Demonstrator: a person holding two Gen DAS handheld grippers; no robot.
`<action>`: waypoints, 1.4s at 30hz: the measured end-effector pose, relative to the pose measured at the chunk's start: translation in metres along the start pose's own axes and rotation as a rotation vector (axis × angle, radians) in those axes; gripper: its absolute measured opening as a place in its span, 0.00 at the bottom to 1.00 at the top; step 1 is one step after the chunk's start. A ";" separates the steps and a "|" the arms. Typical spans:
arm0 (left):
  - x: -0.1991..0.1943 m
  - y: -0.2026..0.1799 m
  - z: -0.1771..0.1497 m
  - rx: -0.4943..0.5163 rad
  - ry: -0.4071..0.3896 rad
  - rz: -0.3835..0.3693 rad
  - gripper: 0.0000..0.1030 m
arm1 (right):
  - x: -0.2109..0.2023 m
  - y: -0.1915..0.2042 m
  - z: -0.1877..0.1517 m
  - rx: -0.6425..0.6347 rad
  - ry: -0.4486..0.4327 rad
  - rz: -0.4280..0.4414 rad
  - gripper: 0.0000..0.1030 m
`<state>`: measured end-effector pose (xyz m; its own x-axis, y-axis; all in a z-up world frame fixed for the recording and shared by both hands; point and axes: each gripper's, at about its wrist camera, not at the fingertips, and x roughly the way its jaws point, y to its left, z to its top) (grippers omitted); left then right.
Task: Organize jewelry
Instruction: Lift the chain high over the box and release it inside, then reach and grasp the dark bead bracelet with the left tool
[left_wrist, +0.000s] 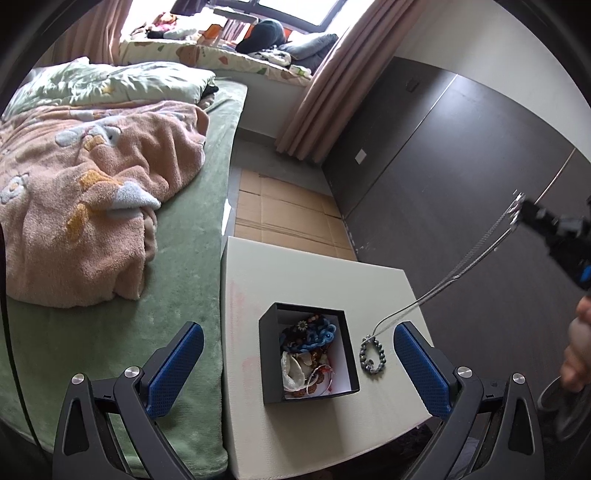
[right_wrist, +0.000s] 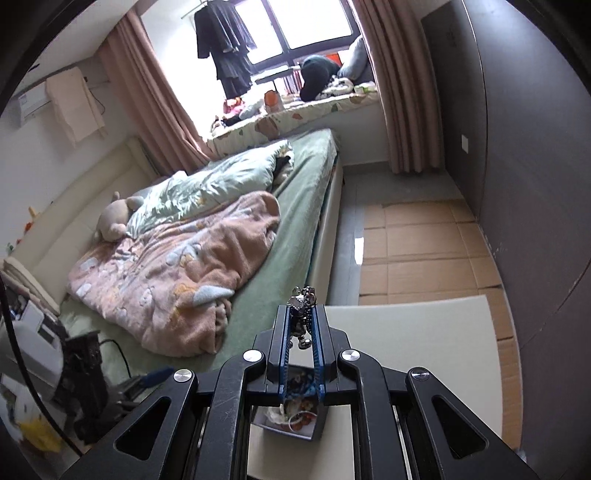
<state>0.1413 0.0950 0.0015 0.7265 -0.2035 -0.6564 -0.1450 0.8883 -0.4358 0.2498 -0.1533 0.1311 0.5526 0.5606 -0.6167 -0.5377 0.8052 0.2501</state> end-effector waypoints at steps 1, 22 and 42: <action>-0.001 0.000 0.000 -0.001 -0.002 -0.001 1.00 | -0.007 0.005 0.006 -0.010 -0.016 -0.001 0.12; -0.018 0.015 -0.001 -0.022 -0.041 0.027 1.00 | -0.014 0.078 0.029 -0.113 -0.024 0.080 0.12; 0.015 -0.028 -0.020 0.075 -0.046 0.060 1.00 | 0.042 -0.034 -0.084 0.151 0.087 0.088 0.98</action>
<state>0.1426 0.0587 -0.0081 0.7483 -0.1318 -0.6501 -0.1394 0.9269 -0.3483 0.2375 -0.1733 0.0346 0.4469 0.6162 -0.6485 -0.4763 0.7775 0.4106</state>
